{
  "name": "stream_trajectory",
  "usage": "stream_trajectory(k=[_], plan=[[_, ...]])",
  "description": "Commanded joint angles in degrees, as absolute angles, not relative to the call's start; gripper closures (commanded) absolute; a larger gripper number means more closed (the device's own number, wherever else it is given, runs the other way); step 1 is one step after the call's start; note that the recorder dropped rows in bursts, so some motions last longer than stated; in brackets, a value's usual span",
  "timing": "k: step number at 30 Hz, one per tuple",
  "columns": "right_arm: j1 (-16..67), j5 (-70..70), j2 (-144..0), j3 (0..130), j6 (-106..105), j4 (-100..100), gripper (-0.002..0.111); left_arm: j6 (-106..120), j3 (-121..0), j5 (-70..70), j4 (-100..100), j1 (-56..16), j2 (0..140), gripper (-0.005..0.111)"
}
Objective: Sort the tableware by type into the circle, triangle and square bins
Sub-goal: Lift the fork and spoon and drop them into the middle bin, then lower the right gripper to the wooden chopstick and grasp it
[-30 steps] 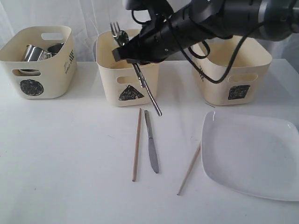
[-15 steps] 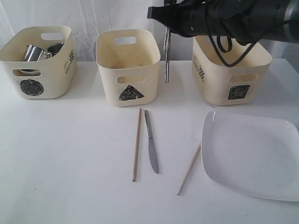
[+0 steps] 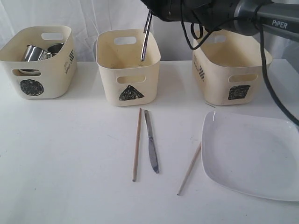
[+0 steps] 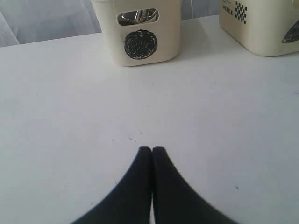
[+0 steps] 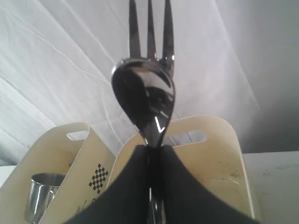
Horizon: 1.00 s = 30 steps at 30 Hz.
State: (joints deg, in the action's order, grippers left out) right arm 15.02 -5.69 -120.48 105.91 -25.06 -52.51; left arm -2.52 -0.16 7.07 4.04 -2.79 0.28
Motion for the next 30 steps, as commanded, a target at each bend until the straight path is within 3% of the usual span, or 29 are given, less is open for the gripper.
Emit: stream_trajectory(k=[1, 12, 21, 30], plan=[[14.94, -1.94, -120.73, 106.83, -24.09, -53.02, 0.108, -2.72, 0.0, 7.32, 3.7, -2.76, 0.0, 0.107], [14.94, -5.97, -126.43, 111.58, -24.03, -52.88, 0.108, -2.72, 0.0, 7.32, 3.7, -2.76, 0.0, 0.107], [15.92, -8.91, -127.52, 112.17, -29.86, -52.88, 0.088, -2.72, 0.0, 7.32, 3.7, -2.76, 0.0, 0.107], [15.92, -19.34, -126.01, 111.36, -31.91, -48.25, 0.086, -2.72, 0.0, 7.32, 3.7, -2.76, 0.0, 0.107]])
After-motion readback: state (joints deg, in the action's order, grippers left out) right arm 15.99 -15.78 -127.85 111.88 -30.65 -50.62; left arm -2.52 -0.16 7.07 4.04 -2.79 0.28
